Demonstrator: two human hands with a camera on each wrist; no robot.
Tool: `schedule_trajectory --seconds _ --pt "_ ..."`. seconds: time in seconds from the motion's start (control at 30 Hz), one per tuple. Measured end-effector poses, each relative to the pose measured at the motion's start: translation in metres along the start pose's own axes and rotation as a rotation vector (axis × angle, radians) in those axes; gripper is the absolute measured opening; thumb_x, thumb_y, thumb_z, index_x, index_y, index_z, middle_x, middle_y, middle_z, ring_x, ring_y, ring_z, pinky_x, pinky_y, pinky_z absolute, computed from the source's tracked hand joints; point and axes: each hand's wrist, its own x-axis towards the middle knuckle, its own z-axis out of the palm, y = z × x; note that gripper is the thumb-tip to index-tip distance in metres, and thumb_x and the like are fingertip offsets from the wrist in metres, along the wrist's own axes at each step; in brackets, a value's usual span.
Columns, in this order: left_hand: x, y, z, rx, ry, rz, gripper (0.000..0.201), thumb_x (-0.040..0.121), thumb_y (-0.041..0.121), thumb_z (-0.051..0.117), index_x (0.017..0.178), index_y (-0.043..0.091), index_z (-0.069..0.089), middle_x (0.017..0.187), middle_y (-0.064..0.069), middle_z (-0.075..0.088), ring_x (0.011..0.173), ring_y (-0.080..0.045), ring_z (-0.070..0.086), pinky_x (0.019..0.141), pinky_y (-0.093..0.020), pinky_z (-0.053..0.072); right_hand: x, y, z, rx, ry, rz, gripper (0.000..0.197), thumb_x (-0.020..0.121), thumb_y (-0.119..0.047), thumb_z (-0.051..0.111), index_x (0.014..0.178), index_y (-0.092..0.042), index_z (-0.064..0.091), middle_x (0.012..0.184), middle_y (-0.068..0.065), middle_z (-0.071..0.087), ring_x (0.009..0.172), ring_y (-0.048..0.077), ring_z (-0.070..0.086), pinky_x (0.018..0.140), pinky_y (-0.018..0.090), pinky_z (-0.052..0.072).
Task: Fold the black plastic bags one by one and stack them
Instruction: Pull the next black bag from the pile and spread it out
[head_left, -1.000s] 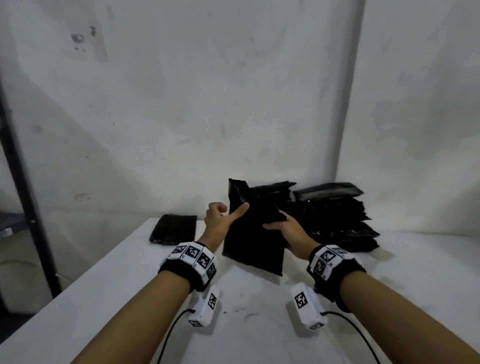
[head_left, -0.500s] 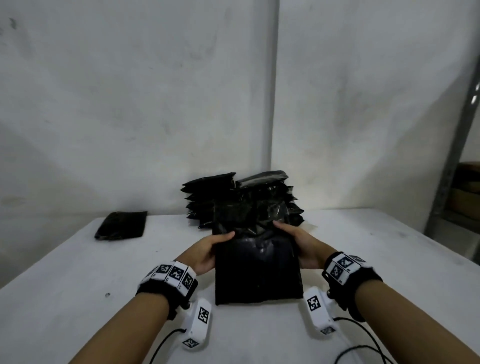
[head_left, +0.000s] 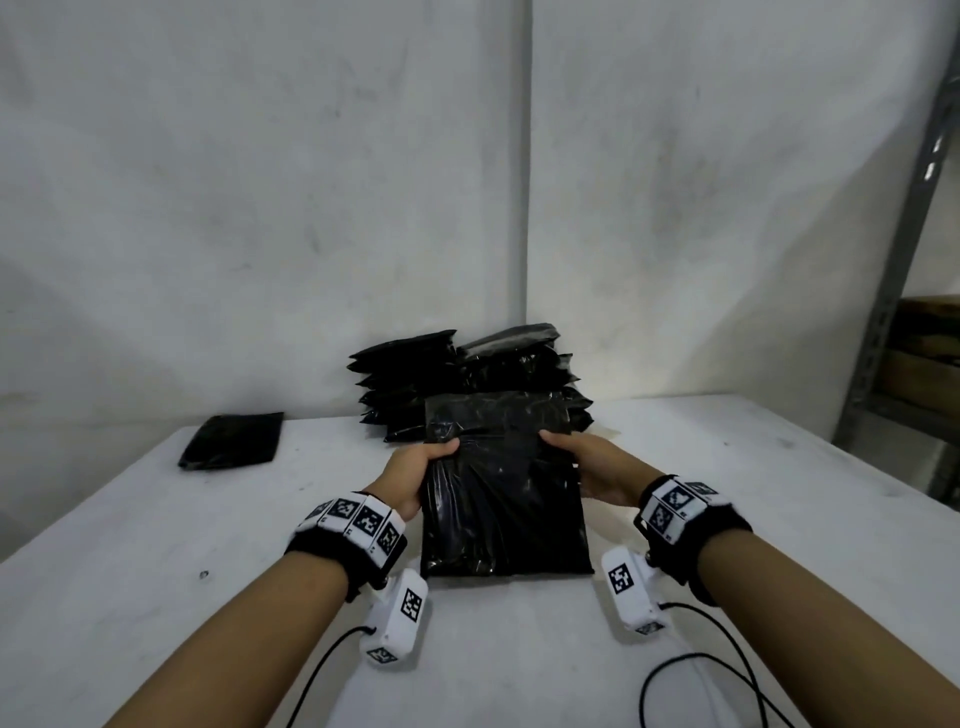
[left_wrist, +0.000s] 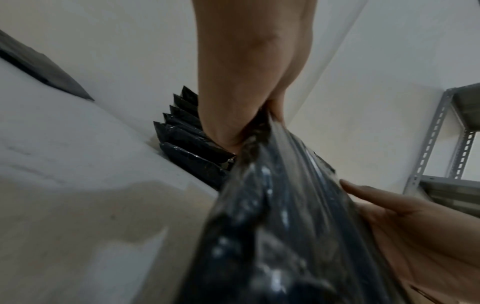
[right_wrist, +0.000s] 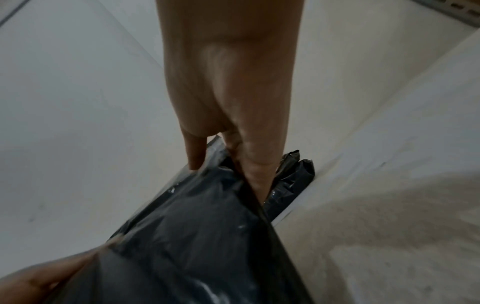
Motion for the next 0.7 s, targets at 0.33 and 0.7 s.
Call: schedule_trajectory --seconds 0.33,0.7 --pt "-0.007 0.034 0.018 -0.039 0.069 0.207 0.015 0.089 0.010 0.062 0.101 0.002 0.067 0.094 -0.015 0.070 0.076 -0.023 0.068 0.070 -0.032 0.055 0.003 -0.024 0.047 -0.213 0.095 -0.311 0.033 0.089 -0.023 0.068 0.120 -0.017 0.060 0.121 0.004 0.062 0.099 0.011 0.060 0.071 0.022 0.045" --pt "-0.023 0.045 -0.004 0.014 -0.137 0.193 0.025 0.091 0.014 0.059 0.114 0.003 0.062 0.105 -0.013 0.069 0.090 -0.022 0.069 0.078 -0.030 0.056 0.006 -0.021 0.036 -0.041 -0.013 -0.118 0.042 0.083 -0.029 0.072 0.118 -0.006 0.065 0.107 0.007 0.068 0.090 0.018 0.065 0.081 0.030 0.052"
